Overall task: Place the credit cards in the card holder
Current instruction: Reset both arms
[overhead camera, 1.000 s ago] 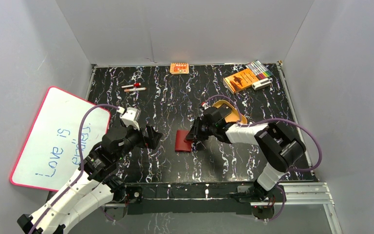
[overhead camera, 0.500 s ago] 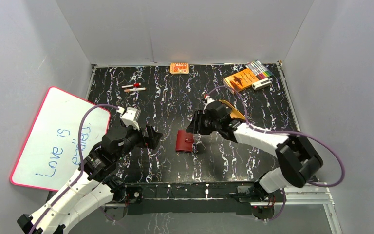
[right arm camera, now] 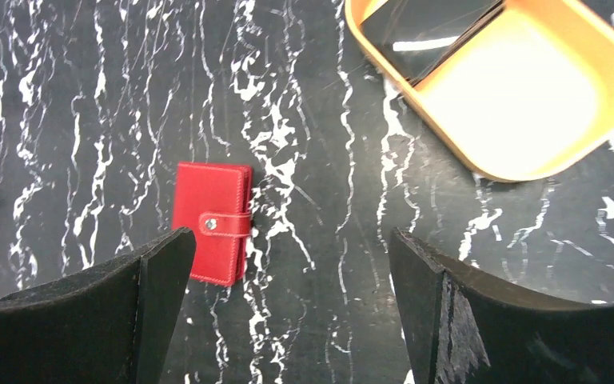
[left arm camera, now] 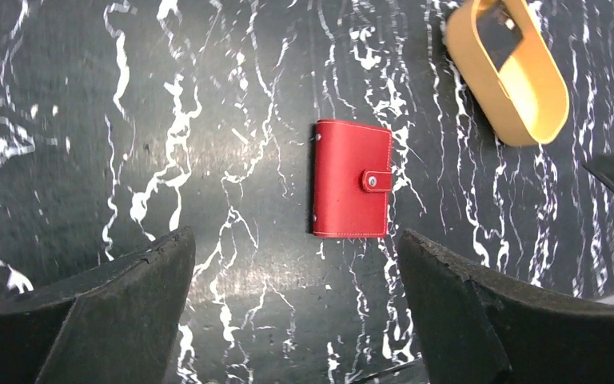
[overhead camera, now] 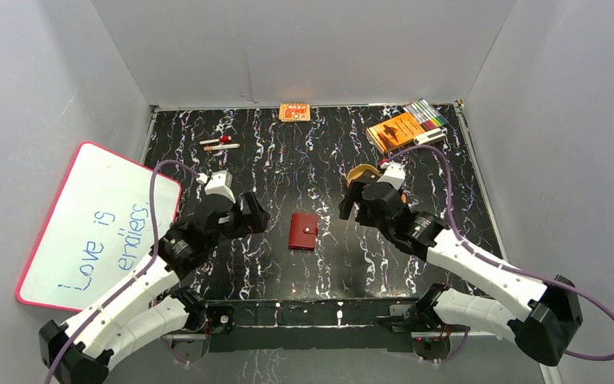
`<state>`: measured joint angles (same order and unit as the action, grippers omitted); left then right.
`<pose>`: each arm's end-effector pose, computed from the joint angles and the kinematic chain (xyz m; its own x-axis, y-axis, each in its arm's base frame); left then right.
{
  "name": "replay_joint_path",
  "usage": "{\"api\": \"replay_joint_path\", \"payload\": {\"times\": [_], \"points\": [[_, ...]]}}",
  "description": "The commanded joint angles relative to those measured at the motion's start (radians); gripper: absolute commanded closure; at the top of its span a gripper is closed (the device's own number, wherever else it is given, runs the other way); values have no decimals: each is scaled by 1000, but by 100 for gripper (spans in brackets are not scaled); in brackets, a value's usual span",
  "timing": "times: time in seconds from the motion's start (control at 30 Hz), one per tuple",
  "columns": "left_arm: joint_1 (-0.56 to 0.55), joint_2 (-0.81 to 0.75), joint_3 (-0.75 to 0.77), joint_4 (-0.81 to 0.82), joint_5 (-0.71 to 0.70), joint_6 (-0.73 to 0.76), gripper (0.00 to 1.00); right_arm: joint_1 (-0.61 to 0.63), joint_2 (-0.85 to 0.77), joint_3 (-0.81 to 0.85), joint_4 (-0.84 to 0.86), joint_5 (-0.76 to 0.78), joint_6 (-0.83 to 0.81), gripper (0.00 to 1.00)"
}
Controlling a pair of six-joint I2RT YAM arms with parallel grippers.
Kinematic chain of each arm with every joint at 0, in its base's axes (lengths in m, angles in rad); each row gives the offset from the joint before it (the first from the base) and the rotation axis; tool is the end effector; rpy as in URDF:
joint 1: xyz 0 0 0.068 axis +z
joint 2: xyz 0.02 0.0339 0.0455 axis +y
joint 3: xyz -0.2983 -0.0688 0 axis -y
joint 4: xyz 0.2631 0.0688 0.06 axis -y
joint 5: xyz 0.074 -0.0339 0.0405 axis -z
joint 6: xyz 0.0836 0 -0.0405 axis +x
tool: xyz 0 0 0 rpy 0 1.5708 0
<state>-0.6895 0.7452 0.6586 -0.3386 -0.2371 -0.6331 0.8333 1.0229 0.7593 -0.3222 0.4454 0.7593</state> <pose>0.1741 -0.1181 0.2888 -0.5248 -0.3127 -0.7917 0.1771 0.8696 -0.4609 0.2007 0.1673 0.2749 -0.5633 0.3039 -0.7684 -0.0535 0.9146 0.4009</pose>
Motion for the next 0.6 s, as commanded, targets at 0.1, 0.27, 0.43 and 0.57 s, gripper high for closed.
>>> {"api": "replay_joint_path", "payload": {"times": [0.1, 0.27, 0.43, 0.57], "points": [[-2, 51, 148, -158, -152, -350, 5, 2, -22, 240, -138, 201, -173, 1], [-2, 72, 287, -176, -228, -200, 7, 106, 41, 447, -162, 407, -384, 2], [-2, 188, 512, -227, -248, 53, 8, 236, 64, 499, 82, 706, -622, 1], [-2, 171, 579, -176, -209, 189, 6, 236, -50, 434, 356, 649, -740, 1]]}}
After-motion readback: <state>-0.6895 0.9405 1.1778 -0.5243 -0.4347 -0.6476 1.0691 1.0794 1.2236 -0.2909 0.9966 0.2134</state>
